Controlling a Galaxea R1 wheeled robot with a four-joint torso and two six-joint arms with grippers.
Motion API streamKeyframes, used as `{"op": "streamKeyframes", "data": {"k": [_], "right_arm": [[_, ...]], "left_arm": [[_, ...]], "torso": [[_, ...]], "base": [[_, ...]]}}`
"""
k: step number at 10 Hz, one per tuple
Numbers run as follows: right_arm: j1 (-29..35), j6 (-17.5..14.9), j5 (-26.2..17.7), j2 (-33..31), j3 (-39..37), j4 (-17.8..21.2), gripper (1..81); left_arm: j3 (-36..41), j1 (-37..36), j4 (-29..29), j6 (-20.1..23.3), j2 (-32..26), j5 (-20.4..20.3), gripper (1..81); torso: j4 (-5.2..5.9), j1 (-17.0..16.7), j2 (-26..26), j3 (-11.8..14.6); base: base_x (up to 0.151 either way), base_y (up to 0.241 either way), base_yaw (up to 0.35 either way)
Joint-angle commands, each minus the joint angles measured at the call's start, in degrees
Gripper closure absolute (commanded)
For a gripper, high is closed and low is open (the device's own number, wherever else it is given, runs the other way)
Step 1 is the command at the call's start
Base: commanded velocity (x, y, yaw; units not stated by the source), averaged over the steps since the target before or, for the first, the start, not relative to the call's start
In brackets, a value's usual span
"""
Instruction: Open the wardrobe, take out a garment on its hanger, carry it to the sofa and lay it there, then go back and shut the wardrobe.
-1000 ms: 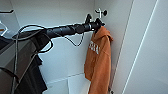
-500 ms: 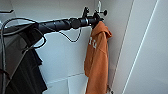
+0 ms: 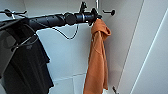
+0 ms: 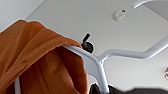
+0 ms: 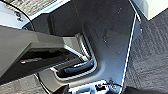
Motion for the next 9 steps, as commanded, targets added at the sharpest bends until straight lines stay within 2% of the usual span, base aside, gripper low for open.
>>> {"op": "streamKeyframes", "data": {"k": [1,2,3,4,5,7,9], "right_arm": [[2.0,-0.2,-3.2,0.4,0.5,0.2,1.0],[2.1,-0.2,-2.7,0.4,0.5,0.5,1.0],[2.0,-0.2,-2.6,0.4,0.5,0.5,1.0],[2.1,-0.2,-2.6,0.4,0.6,0.5,1.0],[1.9,-0.2,-2.5,0.4,0.7,0.4,1.0],[2.0,-0.2,-2.4,0.4,0.8,0.1,1.0],[2.0,-0.2,-2.4,0.5,0.9,0.1,1.0]], "left_arm": [[-0.9,-12.0,2.5,1.4,0.0,-5.3,81.1],[-1.1,-12.0,2.5,1.4,0.6,-4.7,81.1],[-1.4,-12.0,2.7,1.5,1.5,-4.5,81.1],[-1.6,-11.5,3.3,1.5,2.4,-4.5,81.1],[-1.6,-10.7,3.9,1.5,3.0,-4.5,81.1],[-0.9,-9.3,4.2,1.4,4.6,-4.6,81.1],[-1.5,-9.0,4.7,1.5,9.4,-4.6,81.1]], "torso": [[5.43,0.0,0.0,0.0],[1.99,0.0,0.0,0.0],[3.98,0.0,0.0,0.0],[5.25,0.0,0.0,0.0],[5.71,0.0,0.0,0.0],[5.71,0.0,0.0,0.0],[5.71,0.0,0.0,0.0]], "base": [[0.0,0.0,0.0],[0.0,0.0,0.0],[0.0,0.0,0.0],[0.0,0.0,0.0],[0.0,0.0,0.0],[0.0,0.0,0.0],[0.0,0.0,0.0]]}}
